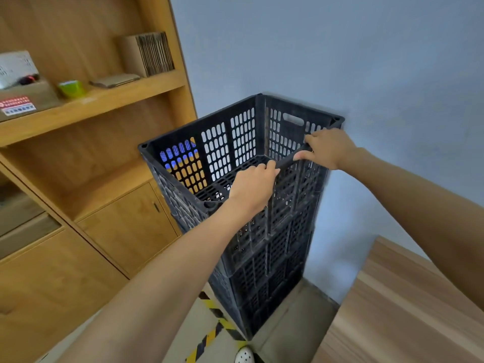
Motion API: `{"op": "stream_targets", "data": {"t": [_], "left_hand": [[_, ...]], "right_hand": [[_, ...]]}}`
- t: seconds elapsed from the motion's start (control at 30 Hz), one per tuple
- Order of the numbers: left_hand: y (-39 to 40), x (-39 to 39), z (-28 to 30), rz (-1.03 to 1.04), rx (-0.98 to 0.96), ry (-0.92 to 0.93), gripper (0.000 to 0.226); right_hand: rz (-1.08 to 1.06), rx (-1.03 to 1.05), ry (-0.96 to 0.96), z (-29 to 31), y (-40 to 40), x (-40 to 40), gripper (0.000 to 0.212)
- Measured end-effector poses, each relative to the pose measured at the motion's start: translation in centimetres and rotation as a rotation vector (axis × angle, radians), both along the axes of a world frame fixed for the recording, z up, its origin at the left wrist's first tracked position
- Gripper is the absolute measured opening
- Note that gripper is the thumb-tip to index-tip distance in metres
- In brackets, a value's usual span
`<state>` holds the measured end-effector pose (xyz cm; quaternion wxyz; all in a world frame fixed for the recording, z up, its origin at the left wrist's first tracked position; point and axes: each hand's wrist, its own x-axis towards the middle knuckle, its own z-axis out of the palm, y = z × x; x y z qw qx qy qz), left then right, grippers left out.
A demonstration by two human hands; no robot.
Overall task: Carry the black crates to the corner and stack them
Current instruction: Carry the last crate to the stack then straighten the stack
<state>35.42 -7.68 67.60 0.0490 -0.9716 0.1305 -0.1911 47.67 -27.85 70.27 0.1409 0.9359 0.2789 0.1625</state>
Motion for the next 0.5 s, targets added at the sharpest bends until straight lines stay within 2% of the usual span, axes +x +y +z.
{"op": "stream_targets", "data": {"t": [0.1, 0.37, 0.43, 0.5], "left_hand": [[1.2, -0.1, -0.1, -0.016, 0.027, -0.015, 0.032], [5.8, -1.0, 0.5, -0.097, 0.063, -0.022, 0.032], [6.8, -1.1, 0.5, -0.101, 0.075, -0.021, 0.033], [7.7, -1.3, 0.4, -0.113, 0.079, -0.011, 0.034]], "right_hand": [[0.018, 0.032, -0.033, -0.3, 0.5, -0.7, 0.092], [-0.022, 0.069, -0.051, -0.9, 3.4, -2.4, 0.122], [-0.039, 0.070, -0.051, -0.9, 4.0, -3.0, 0.121], [-0.045, 0.053, -0.068, -0.8, 4.6, -3.5, 0.110]]}}
